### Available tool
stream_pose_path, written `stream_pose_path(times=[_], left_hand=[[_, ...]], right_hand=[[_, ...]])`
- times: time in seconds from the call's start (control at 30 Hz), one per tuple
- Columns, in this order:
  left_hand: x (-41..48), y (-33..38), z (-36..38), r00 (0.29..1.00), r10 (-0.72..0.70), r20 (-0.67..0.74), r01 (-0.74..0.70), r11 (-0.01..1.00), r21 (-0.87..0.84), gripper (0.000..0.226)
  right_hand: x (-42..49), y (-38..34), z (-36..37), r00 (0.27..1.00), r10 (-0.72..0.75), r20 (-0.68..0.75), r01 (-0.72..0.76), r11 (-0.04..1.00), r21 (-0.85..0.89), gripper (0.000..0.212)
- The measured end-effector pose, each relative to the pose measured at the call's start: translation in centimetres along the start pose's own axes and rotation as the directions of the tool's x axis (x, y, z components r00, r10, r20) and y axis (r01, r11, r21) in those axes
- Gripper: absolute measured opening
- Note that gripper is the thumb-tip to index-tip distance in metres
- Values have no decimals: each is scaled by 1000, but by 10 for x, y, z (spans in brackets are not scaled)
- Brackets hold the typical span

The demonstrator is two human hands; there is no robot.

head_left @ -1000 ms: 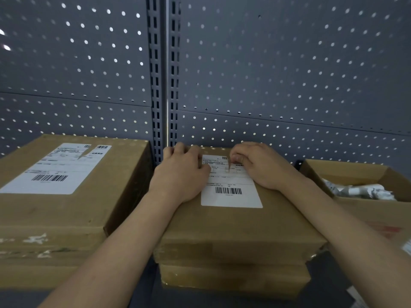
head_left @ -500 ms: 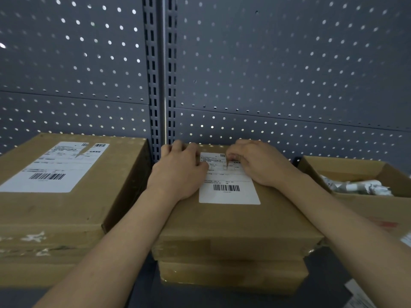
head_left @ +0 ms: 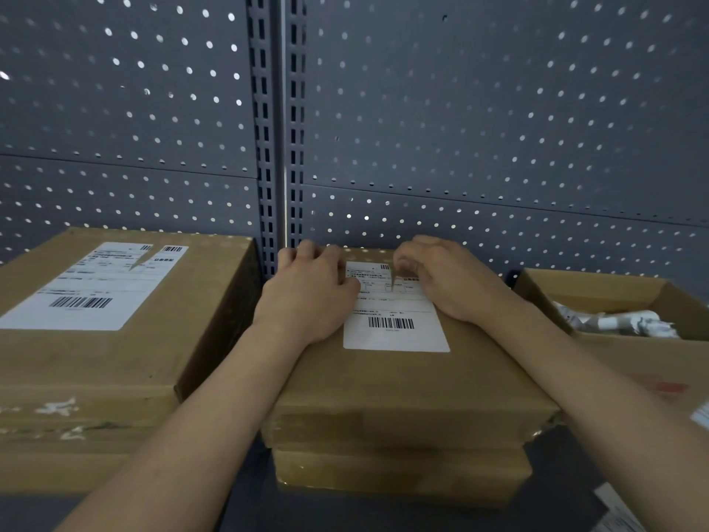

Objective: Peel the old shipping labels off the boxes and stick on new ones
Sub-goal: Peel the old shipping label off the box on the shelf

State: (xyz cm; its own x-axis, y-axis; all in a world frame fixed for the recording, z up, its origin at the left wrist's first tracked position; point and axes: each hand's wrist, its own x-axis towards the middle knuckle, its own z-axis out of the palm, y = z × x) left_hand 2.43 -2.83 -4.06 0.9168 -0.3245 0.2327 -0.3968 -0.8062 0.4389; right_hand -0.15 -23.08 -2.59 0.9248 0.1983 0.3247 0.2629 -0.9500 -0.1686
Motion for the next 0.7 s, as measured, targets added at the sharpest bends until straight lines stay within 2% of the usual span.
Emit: stream_pose_path(times=[0.3,0.4,0.57,0.7], left_hand=[[0,-1,0,1000,-3,-1,3,1000,9,39],[0,-1,0,1000,-5,2,5,1000,13,39],[0,0,1,1000,2,-1,-2,1000,19,39],[0,0,0,1000,0,1,0,1000,17,42]], right_hand=[[4,-6,-2,994,-30,106,46,988,-148,28],[5,-4,1,992,-32,122,48,990,-129,28],[1,3,3,1000,0,-6,0,999,-44,24],[3,1,3,999,-9,31,11,998,-58,19]])
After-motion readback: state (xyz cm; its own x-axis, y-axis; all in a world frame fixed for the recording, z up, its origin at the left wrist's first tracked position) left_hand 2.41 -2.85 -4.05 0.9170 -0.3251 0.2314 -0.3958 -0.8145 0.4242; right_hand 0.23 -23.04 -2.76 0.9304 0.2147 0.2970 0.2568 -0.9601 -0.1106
